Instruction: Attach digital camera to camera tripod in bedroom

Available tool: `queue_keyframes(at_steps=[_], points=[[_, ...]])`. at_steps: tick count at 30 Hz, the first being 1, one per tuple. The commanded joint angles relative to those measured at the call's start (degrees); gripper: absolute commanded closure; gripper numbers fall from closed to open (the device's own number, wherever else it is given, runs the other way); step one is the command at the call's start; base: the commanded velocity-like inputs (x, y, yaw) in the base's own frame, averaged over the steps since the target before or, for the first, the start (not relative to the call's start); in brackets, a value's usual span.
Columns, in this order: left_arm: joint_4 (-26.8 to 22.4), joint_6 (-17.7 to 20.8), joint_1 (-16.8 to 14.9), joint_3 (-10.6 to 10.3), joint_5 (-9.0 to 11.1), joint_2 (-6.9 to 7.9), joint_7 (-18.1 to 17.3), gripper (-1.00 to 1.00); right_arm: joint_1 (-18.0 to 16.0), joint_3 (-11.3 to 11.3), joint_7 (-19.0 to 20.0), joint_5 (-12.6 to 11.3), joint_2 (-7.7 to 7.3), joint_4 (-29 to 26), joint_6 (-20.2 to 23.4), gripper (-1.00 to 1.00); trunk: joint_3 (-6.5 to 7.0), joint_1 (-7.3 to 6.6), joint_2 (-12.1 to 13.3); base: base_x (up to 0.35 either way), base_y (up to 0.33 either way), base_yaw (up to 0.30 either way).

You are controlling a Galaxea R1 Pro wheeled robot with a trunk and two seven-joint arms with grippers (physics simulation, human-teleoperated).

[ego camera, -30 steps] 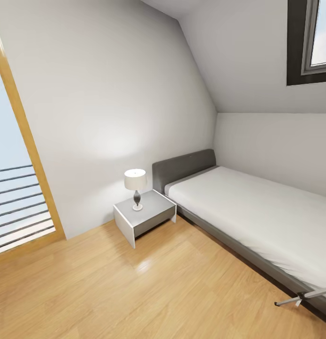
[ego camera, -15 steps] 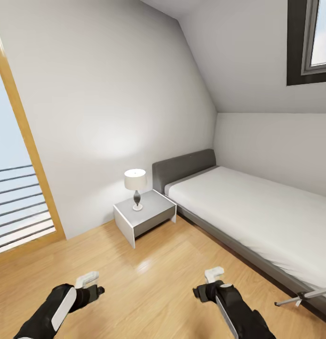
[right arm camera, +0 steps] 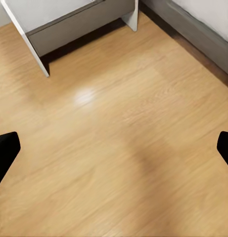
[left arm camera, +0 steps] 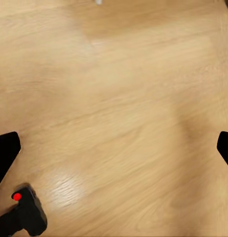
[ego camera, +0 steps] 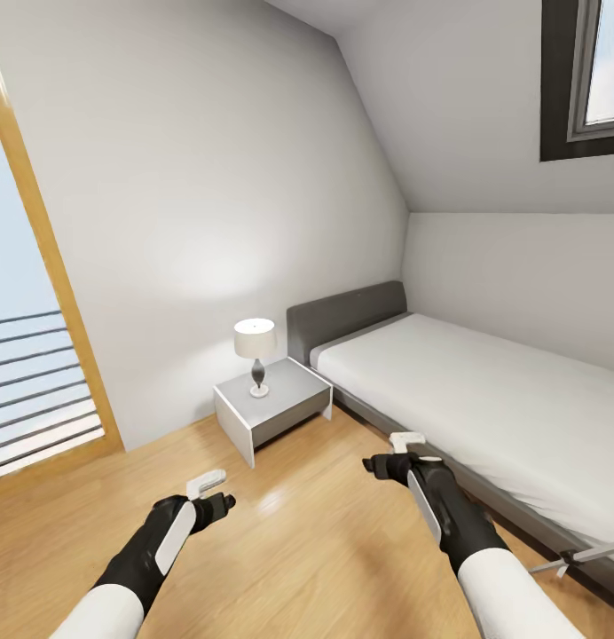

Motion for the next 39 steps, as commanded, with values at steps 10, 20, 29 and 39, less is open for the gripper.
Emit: queue_keyframes(at_steps=[10, 20, 29, 39], points=[[0.1, -3.0, -0.1, 0.1, -0.9, -6.22, 8.9, -1.0, -0.2, -0.2, 0.0, -0.2, -0.03, -0.4, 1.0, -1.0, -0.07, 0.0, 0.0, 0.0, 0.0, 0.0], [-2.8, -3.5, -0.1, -7.6, -0.7, -9.08, 10.3, -1.0, -0.2, -0.4, 0.1, -0.4, -0.49, -0.4, 1.0, -1.0, -0.07, 0.0, 0.0, 0.0, 0.0, 0.0], [-5.4, -3.4, -0.1, -10.4, 0.3, -9.08, 10.6, -1.0, -0.2, -0.4, 0.2, -0.4, -0.47, -0.5, 1.0, -1.0, -0.07, 0.0, 0.0, 0.0, 0.0, 0.0], [-6.0, -3.4, -0.1, -10.9, 1.0, -9.08, 10.9, -1.0, -0.2, -0.3, 0.2, -0.4, -0.53, -0.5, 1.1, -1.0, -0.61, 0.66, -1.2, 0.0, 0.0, 0.0]])
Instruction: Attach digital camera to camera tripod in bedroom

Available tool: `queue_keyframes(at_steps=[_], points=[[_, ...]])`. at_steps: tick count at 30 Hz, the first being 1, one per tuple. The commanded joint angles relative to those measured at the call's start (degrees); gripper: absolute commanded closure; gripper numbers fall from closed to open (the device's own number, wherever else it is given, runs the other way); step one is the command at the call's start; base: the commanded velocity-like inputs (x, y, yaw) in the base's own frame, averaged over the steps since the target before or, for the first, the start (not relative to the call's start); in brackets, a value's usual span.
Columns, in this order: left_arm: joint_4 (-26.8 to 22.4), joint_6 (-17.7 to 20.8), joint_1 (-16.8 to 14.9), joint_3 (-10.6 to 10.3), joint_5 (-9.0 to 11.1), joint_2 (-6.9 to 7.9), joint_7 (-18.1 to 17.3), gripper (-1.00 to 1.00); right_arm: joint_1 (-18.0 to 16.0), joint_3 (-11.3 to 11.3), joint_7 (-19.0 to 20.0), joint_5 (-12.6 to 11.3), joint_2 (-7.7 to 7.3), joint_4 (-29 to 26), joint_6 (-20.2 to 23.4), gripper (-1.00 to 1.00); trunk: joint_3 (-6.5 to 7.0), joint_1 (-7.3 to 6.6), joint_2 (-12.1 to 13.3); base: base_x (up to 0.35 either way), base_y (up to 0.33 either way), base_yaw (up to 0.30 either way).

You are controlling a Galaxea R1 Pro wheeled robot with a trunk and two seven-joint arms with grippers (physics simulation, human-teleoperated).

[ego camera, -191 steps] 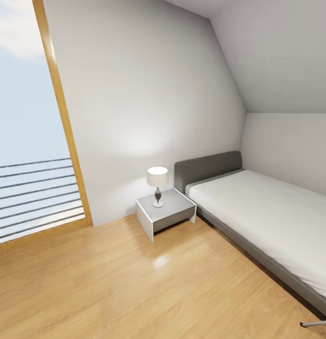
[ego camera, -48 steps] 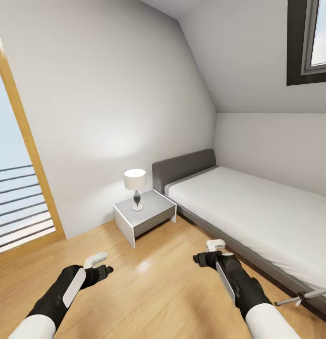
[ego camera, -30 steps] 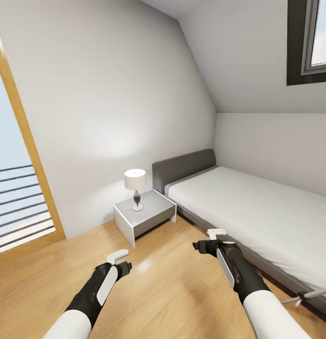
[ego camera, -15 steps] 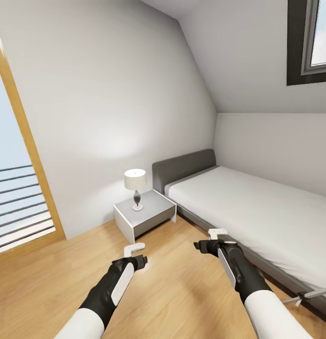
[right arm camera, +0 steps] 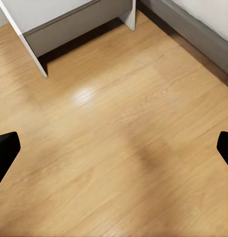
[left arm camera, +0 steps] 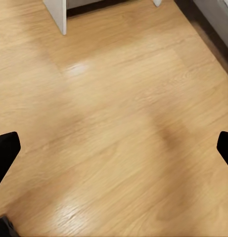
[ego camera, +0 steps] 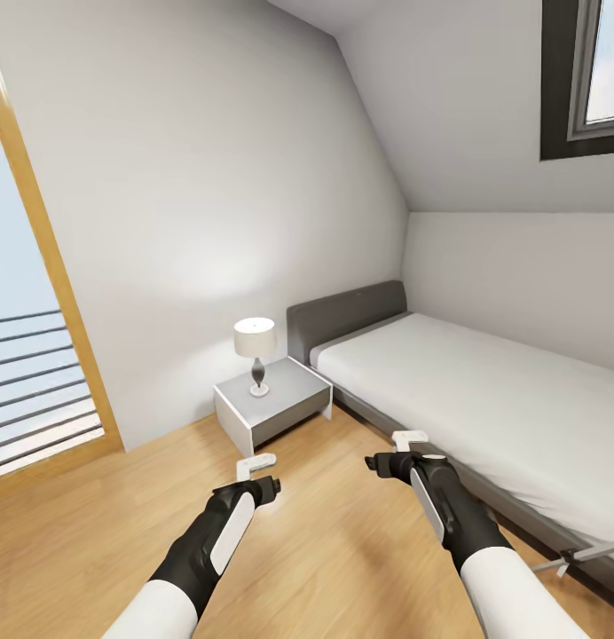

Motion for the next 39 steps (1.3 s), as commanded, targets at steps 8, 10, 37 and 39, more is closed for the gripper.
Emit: queue_keyframes(at_steps=[8, 10, 37, 39], points=[[-0.1, 0.1, 0.0, -0.1, 0.6, 0.0, 0.5, -1.0, 0.0, 0.0, 0.1, 0.0, 0.08, -0.2, 0.3, -1.0, -1.51, 1.76, -3.3, 0.0, 0.0, 0.0], [-0.1, 0.1, 0.0, -0.1, 0.6, 0.0, 0.5, -1.0, 0.0, 0.1, 0.1, 0.0, 0.11, -0.3, 0.3, -1.0, -1.87, 2.2, -4.1, 0.0, 0.0, 0.0], [-3.0, 0.3, 0.0, 0.0, 0.7, 1.1, 8.2, -1.0, 0.0, 0.1, -0.2, 0.1, 0.17, -0.3, -0.5, -1.0, -6.71, 8.13, -14.9, 0.0, 0.0, 0.0], [-3.1, 0.3, 0.0, 0.0, 0.7, 1.22, 9.2, -1.0, 0.0, 0.1, -0.2, 0.1, 0.17, -0.3, -0.5, -1.0, -7.07, 8.57, -15.7, 0.0, 0.0, 0.0]])
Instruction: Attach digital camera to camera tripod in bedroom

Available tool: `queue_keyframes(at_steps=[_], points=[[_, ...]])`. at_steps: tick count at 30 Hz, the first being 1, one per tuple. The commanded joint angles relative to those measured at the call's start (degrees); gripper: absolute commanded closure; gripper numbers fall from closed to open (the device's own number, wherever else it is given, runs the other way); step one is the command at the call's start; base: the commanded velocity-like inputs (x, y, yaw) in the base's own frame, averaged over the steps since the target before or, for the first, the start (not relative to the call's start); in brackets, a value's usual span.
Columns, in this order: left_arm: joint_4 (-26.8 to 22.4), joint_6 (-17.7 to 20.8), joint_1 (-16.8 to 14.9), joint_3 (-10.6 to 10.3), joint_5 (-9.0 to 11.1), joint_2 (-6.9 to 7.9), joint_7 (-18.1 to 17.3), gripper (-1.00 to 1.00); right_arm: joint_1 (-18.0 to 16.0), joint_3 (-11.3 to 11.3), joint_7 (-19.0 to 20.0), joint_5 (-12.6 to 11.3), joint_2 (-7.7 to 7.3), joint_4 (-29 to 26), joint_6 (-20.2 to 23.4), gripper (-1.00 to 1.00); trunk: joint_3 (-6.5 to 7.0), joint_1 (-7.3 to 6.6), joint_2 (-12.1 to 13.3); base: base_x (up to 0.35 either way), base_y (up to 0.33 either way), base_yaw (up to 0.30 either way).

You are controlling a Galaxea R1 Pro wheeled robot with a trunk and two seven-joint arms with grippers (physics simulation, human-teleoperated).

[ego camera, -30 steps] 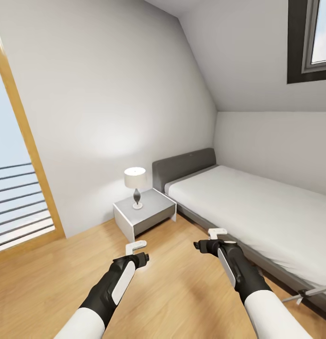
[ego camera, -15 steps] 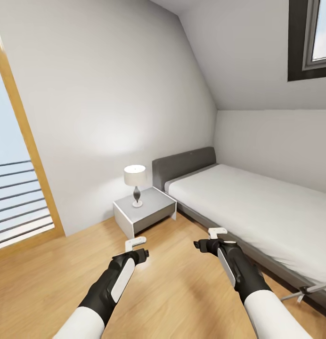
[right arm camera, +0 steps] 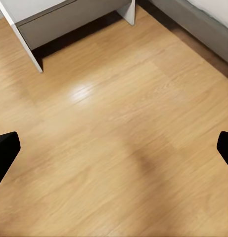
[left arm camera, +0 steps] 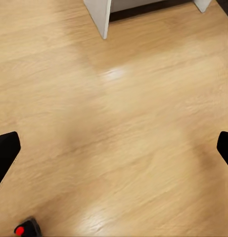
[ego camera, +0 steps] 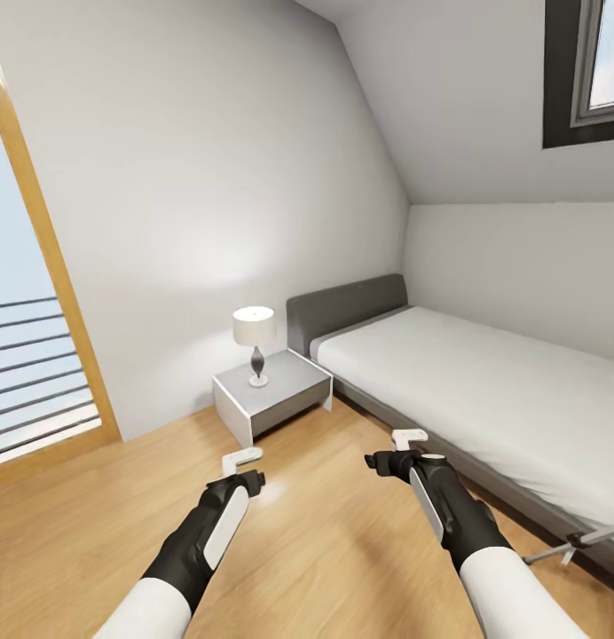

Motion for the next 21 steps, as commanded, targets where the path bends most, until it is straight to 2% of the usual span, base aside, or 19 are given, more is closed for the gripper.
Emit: queue_keyframes(at_steps=[1, 9, 13, 17, 21], points=[[-0.1, 0.1, 0.0, -0.2, 0.6, 0.08, 0.9, -1.0, 0.0, 0.0, 0.2, 0.0, 0.0, -0.1, 0.3, -1.0, -0.25, 0.22, -0.4, 0.0, 0.0, 0.0], [0.2, -0.1, 0.0, 0.0, 0.7, 0.44, 2.0, -1.0, 0.0, 0.0, 0.4, 0.0, -0.01, -0.1, 0.3, -1.0, -1.68, 1.98, -3.7, 0.0, 0.0, 0.0], [0.4, -0.1, 0.0, 0.6, 1.1, 1.19, 1.9, -1.0, 0.0, 0.0, 0.5, 0.0, -0.02, -0.1, 0.3, -1.0, -2.4, 2.86, -5.3, 0.0, 0.0, 0.0], [0.5, -0.1, 0.0, 1.9, 2.7, 2.36, 1.7, -1.0, 0.0, 0.0, 0.5, 0.0, -0.06, -0.1, 0.4, -1.0, -3.12, 3.74, -6.9, 0.0, 0.0, 0.0], [0.5, -0.1, 0.0, 2.9, 5.6, 3.44, 0.8, -1.0, 0.0, 0.0, 0.6, 0.0, -0.08, -0.1, 0.6, -1.0, -3.84, 4.61, -8.5, 0.0, 0.0, 0.0]])
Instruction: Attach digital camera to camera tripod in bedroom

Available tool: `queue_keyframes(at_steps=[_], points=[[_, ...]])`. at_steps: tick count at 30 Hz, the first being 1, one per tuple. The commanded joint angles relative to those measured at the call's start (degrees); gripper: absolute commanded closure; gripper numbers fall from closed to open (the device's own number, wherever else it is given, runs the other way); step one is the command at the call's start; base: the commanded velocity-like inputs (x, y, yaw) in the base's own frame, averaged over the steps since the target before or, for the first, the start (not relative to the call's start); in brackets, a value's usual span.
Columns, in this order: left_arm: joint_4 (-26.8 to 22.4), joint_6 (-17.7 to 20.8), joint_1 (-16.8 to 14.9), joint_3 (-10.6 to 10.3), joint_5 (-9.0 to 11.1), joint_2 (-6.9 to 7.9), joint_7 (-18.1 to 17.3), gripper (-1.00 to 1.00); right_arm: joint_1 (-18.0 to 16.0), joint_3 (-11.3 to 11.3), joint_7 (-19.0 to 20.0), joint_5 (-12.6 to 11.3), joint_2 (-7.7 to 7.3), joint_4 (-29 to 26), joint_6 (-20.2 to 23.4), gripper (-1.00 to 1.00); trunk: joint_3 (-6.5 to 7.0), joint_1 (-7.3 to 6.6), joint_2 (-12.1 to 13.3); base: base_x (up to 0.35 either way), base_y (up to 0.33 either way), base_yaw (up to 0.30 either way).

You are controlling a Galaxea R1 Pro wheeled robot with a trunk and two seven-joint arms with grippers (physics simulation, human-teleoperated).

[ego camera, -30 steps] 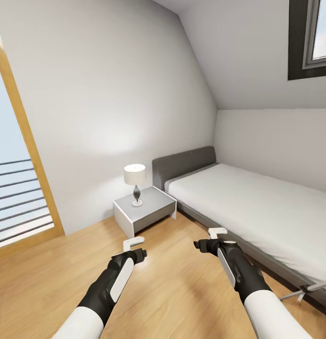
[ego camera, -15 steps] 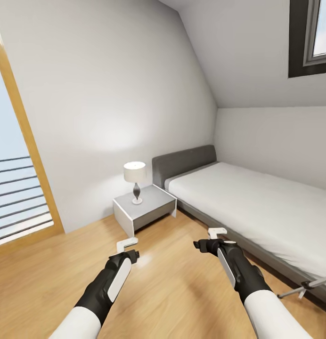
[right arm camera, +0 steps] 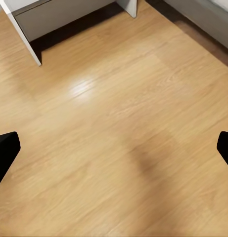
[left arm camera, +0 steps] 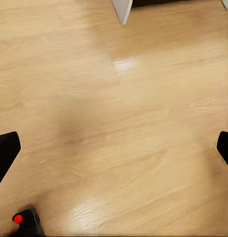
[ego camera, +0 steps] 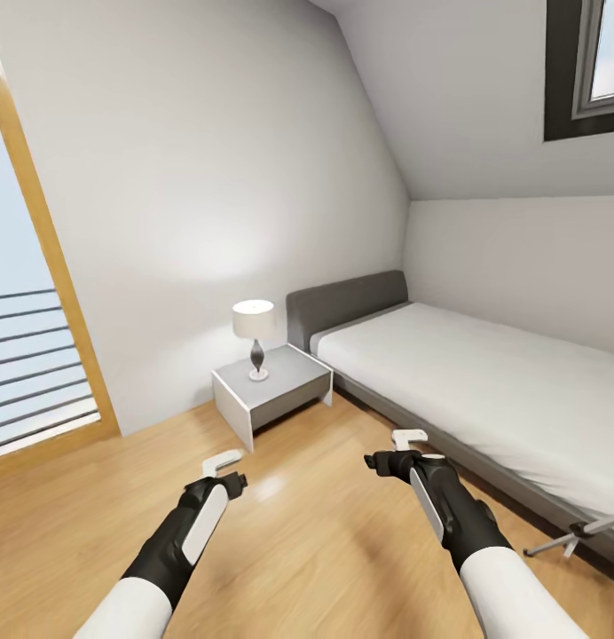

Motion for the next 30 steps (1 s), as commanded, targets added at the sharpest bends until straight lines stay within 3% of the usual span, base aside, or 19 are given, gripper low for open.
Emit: queue_keyframes(at_steps=[1, 6, 8, 15, 30], points=[[-0.1, 0.1, 0.0, 0.0, 1.4, 0.32, 0.2, -1.0, 0.0, 0.0, 0.1, 0.0, 0.0, -0.1, 0.3, -1.0, -0.25, 0.22, -0.4, 0.0, 0.0, 0.0], [-0.1, 0.3, 0.0, 0.5, 5.7, 2.09, -1.0, -1.0, 0.0, 0.0, 0.1, 0.0, -0.01, -0.1, 0.4, -1.0, -1.14, 1.32, -2.5, 0.0, 0.0, 0.0], [-0.1, 0.2, 0.0, 0.6, 6.2, 2.34, -1.1, -1.0, 0.0, -0.1, 0.1, 0.0, -0.01, -0.1, 0.5, -1.0, -1.5, 1.76, -3.3, 0.0, 0.0, 0.0], [-0.2, 0.0, 0.0, 0.5, 7.0, 2.67, -1.1, -1.0, 0.0, 0.0, 0.1, 0.0, 0.0, -0.1, 0.6, -1.0, -2.76, 3.29, -6.1, 0.0, 0.0, 0.0], [-0.8, -0.1, 0.0, 0.5, 6.4, 2.44, -0.8, -1.0, 0.0, 0.1, 0.1, 0.1, 0.03, 0.0, 0.6, -1.0, -5.45, 6.59, -12.1, 0.0, 0.0, 0.0]])
